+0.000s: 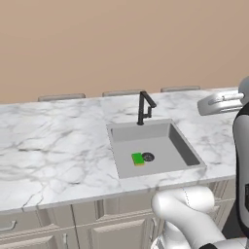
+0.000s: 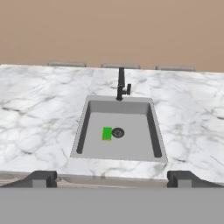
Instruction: Pick up the sponge and dish brush from the sink, and place them back in the cabinet, and close the cabinet door.
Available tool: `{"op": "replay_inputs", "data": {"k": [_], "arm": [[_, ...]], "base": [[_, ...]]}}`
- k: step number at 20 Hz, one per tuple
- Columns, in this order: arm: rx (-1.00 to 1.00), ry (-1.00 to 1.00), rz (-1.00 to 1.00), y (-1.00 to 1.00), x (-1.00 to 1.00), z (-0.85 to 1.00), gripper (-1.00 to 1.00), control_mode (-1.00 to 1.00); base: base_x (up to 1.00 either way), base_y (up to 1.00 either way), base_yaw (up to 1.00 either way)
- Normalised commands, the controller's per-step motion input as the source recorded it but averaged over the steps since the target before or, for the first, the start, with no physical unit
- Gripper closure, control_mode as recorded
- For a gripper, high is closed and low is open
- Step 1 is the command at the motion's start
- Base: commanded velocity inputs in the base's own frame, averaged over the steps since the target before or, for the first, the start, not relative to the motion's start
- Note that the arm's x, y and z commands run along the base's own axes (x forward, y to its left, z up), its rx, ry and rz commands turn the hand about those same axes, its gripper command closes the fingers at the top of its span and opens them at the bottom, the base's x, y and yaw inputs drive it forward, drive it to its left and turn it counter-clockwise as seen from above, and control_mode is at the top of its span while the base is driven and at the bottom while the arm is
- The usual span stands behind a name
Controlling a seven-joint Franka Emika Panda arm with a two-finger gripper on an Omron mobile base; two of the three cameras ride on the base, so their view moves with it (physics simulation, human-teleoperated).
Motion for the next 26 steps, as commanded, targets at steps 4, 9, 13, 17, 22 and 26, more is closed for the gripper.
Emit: {"op": "replay_inputs", "data": {"k": [4,9,13,17,22,26], "arm": [[0.00,0.00,0.00,0.00,0.00,0.00,-1.00,1.00],[0.00,0.00,0.00,0.00,0.00,0.00,-1.00,1.00],[0.00,0.00,0.00,0.00,0.00,0.00,-1.00,1.00],[0.00,0.00,0.00,0.00,0.00,0.00,-1.00,1.00],[0.00,0.00,0.00,0.00,0.00,0.00,-1.00,1.00],[0.00,0.00,0.00,0.00,0.00,0.00,-1.00,1.00]], "base": [[0.21,0.02,0.01],[0.36,0.01,0.00],[0.44,0.00,0.00],[0.39,0.01,0.00],[0.17,0.00,-0.03],[0.06,0.01,-0.10]]}}
